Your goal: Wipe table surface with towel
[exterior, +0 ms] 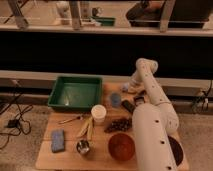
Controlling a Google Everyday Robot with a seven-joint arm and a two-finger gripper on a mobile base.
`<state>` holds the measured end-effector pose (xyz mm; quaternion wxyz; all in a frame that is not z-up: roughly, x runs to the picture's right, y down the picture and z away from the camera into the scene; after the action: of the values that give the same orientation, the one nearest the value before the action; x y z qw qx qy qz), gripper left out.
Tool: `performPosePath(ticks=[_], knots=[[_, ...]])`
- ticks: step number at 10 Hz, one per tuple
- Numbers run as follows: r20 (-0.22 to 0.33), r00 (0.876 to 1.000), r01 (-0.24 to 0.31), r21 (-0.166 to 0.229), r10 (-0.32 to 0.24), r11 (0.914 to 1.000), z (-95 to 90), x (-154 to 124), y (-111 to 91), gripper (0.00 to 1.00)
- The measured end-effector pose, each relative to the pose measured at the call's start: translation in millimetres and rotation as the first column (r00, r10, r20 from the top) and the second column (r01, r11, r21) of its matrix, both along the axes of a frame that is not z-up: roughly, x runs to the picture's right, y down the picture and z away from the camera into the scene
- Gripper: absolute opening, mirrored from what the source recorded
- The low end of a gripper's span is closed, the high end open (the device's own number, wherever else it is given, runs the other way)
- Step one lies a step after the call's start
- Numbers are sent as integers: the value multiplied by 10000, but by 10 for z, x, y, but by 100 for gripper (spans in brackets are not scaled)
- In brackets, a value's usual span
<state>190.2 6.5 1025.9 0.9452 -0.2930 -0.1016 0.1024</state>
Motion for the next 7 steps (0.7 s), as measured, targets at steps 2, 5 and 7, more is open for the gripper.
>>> performPosePath(ticks=[2, 5, 7], knots=[[220, 9997, 113, 93, -115, 9999, 9, -92, 10, 0], [260, 9996, 136, 109, -138, 9998, 6, -111, 13, 0], [271, 9995, 130, 111, -133, 9999, 5, -115, 12, 0]])
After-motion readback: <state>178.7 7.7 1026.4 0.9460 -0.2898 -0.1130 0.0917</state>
